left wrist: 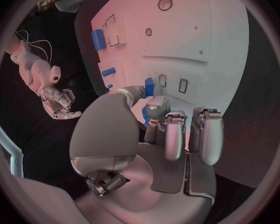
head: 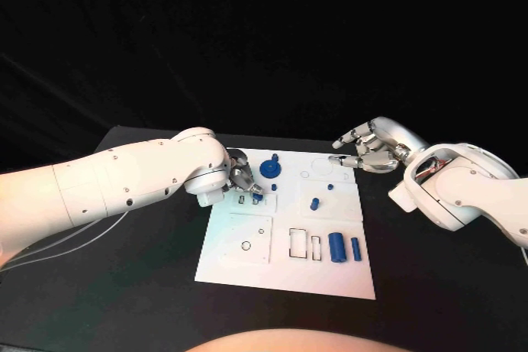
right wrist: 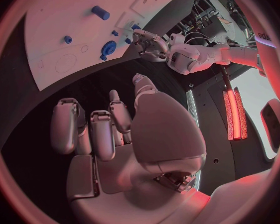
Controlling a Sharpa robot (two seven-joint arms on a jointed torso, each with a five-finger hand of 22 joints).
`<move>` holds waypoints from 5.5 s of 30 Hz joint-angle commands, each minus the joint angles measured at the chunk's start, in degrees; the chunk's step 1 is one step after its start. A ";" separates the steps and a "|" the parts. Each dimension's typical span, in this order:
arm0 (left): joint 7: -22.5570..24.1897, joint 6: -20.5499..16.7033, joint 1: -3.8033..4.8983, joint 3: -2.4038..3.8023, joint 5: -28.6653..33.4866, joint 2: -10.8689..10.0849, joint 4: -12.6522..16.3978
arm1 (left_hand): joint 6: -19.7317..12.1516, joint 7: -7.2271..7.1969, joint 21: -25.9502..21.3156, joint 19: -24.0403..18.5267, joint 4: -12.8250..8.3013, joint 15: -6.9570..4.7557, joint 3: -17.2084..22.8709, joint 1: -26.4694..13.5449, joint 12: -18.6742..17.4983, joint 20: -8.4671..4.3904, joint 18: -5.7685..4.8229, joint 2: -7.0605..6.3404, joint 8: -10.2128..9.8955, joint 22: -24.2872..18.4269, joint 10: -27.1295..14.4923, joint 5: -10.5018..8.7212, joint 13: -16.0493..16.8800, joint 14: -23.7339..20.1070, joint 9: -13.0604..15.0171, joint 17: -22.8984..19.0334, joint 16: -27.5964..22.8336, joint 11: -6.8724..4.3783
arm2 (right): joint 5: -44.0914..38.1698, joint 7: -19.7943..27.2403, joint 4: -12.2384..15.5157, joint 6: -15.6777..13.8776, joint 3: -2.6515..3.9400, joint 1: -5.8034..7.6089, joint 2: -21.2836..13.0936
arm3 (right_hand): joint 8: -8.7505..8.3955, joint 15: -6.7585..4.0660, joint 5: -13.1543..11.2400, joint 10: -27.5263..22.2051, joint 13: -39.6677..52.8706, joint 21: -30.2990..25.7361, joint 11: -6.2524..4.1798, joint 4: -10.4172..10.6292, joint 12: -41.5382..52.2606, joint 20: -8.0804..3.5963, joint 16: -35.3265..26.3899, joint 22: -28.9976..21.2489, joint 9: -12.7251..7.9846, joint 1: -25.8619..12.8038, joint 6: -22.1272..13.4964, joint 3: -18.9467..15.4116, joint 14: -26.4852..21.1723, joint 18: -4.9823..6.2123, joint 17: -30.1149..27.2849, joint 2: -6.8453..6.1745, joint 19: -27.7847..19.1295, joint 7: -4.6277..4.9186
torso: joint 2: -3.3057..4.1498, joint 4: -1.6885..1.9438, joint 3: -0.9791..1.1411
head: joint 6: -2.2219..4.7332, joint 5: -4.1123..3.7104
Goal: Assemble the parts on the task board
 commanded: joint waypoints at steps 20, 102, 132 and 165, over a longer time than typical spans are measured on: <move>0.18 0.46 -1.51 0.00 -9.07 0.15 0.56 | 0.51 -0.48 0.45 5.73 -11.94 -0.32 12.40 -1.52 -1.37 -0.29 -0.75 -0.25 0.55 14.64 0.39 1.76 -1.31 6.02 0.93 15.07 0.14 -0.31 | -0.65 0.60 0.10 0.88 -0.02 -0.16 -0.04 | 0.31 -0.43 0.42 -0.13 -0.15 -0.30 -0.17 0.30 -0.21 -0.27 -0.46 3.83 0.09 -0.31 0.20 -0.51 3.61 0.92 5.23 0.67 -0.12 -0.09 | 0.00 -0.06 -0.01 | -0.43 0.31; -1.74 3.84 -2.40 0.00 -11.27 0.77 -0.12 | 2.64 -2.72 0.64 6.04 -6.51 -1.66 2.85 -8.31 -4.39 -1.09 -0.86 -1.04 0.79 15.09 1.55 0.84 -6.18 6.02 2.54 15.07 0.14 -1.93 | 0.29 0.66 0.24 1.36 -0.02 -0.41 -0.33 | 0.42 -0.45 0.60 -0.22 -0.36 -0.73 -0.19 0.61 -0.37 -0.29 -0.85 3.58 0.12 -0.80 0.18 -0.83 3.45 1.00 4.60 0.90 -0.32 -0.11 | 0.04 -0.08 0.04 | -1.29 0.14; -2.48 4.67 -2.39 0.00 -11.80 0.90 -0.37 | 4.21 -2.91 0.64 6.04 -2.24 -1.86 -4.33 -9.75 -3.81 -1.29 -0.86 -0.67 -0.20 15.09 1.93 0.71 -6.88 6.02 2.00 15.07 0.14 -2.10 | 0.25 0.62 0.38 1.14 -0.02 -0.41 -0.48 | 0.45 -0.47 0.68 -0.24 -0.41 -0.99 -0.20 0.70 -0.40 -0.31 -1.04 3.43 0.12 -1.07 0.12 -1.05 3.38 1.05 4.32 0.93 -0.43 -0.12 | 0.03 -0.06 0.04 | -1.51 -0.03; -1.83 0.46 -1.93 1.45 -8.17 -0.61 0.68 | 4.44 -2.43 0.64 6.04 2.49 -1.50 -21.29 -10.36 -2.34 -1.24 -0.86 2.01 -1.49 15.09 0.89 0.76 -6.91 6.02 1.85 15.07 0.14 -1.65 | 0.25 0.67 0.07 1.02 -0.02 -0.44 -0.55 | 0.52 -0.47 0.67 -0.22 -0.45 -1.15 -0.19 0.80 -0.38 -0.32 -1.11 3.38 0.14 -1.69 0.00 -1.57 3.38 1.06 4.29 0.94 -0.44 -0.12 | -0.12 -0.05 0.06 | -0.58 0.09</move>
